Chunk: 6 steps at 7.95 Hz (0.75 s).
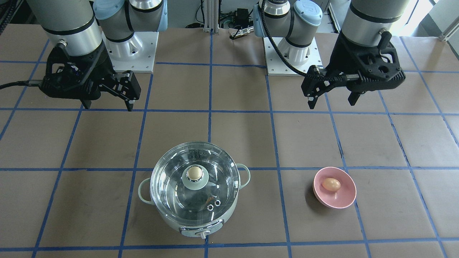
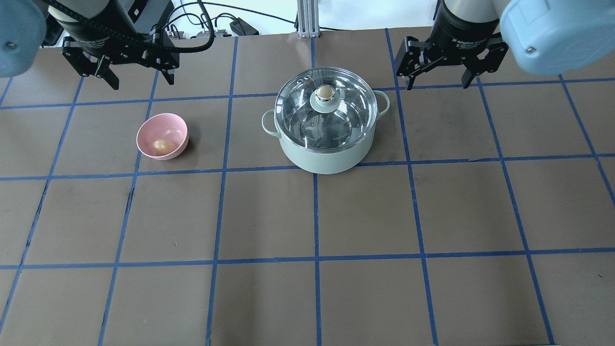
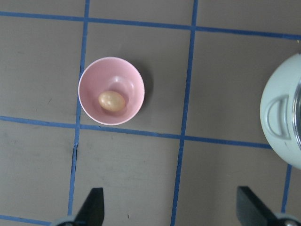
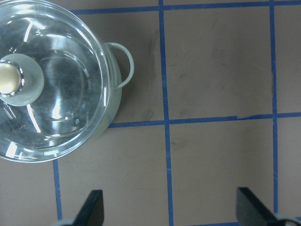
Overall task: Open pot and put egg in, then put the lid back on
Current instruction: 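Move right gripper to lid knob while left gripper moves over pink bowl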
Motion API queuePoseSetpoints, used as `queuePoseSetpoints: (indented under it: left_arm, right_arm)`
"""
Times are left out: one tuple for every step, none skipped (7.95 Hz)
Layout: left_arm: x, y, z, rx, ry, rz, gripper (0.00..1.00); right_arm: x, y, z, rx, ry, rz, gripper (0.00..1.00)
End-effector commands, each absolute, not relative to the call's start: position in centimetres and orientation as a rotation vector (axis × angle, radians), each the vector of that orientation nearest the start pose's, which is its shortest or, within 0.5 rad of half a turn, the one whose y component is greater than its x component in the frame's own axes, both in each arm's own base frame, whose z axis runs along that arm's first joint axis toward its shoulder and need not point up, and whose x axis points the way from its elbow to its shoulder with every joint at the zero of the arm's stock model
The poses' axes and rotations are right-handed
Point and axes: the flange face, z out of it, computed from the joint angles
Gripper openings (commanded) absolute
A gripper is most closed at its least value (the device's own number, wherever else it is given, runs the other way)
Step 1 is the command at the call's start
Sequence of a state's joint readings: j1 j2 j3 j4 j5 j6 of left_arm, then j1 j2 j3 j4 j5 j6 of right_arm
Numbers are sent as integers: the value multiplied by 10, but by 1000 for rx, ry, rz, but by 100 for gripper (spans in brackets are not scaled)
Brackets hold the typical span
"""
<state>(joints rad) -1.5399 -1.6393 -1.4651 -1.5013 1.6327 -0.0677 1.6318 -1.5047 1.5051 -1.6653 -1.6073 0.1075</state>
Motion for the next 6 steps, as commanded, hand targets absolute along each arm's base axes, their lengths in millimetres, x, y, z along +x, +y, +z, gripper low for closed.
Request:
queuePoseSetpoints:
  left_arm:
    - [-71,-581,474,-445,3000,-332,100]
    - [-49,-589,462,-553,2952,-309,100]
    - [-41,-597,445,-752,2922,-279,100]
    - [-40,-605,422,-882,2891,-227,100]
    - [-37,-613,398,-903,2884,-170,100]
    - [-33,-625,374,-1002,2853,-139,100]
  right_arm:
    - [193,-542,484,40,3146,-224,100]
    - [227,-554,478,66,3124,-279,100]
    - [255,-566,468,128,3077,-264,100]
    - [280,-580,457,129,3035,-264,100]
    - [295,-595,442,121,3027,-253,100]
    - [306,-609,418,143,3021,-258,100]
